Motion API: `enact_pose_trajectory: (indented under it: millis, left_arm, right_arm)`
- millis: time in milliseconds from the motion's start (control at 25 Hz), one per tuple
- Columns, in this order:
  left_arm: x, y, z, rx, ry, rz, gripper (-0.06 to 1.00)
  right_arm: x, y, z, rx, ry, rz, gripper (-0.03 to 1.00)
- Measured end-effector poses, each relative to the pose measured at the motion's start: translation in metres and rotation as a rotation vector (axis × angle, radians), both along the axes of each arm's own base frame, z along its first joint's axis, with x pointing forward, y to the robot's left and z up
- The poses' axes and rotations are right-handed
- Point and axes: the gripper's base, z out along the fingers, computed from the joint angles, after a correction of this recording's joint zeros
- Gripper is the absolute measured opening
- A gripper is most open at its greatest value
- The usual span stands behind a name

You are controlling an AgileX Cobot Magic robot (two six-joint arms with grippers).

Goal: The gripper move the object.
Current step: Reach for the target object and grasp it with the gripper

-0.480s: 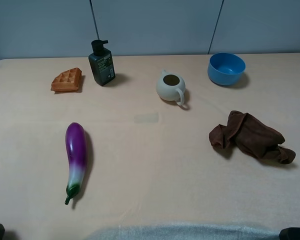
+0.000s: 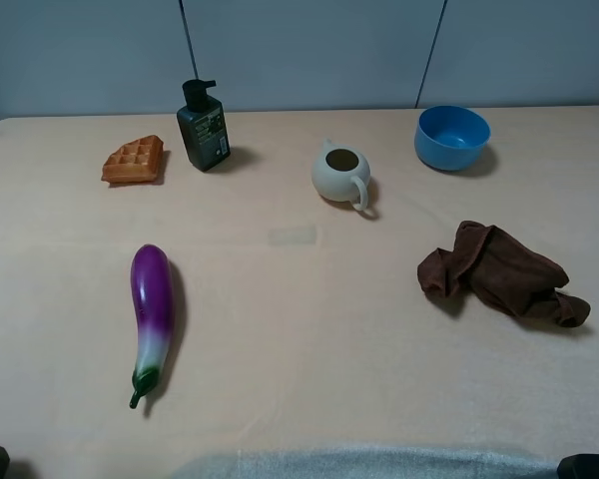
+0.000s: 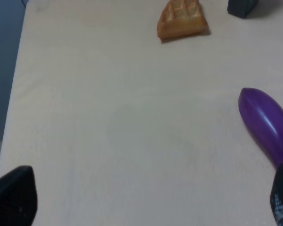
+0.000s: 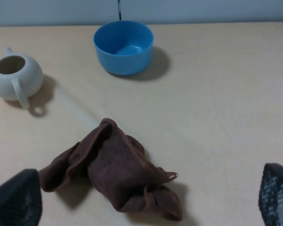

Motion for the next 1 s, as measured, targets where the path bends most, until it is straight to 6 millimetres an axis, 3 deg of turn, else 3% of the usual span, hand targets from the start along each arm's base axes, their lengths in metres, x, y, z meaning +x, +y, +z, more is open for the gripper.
enact_pose_trajectory:
  millis: [400, 1000]
  left_arm:
    - [0.000, 0.000, 0.000, 0.001, 0.000, 0.000, 0.99]
    - [0.000, 0.000, 0.000, 0.001, 0.000, 0.000, 0.99]
  right_arm:
    - [0.006, 0.001, 0.004, -0.002, 0.009, 0.001, 0.69]
    - [0.095, 0.010, 0.048, -0.026, 0.232, 0.006, 0.69]
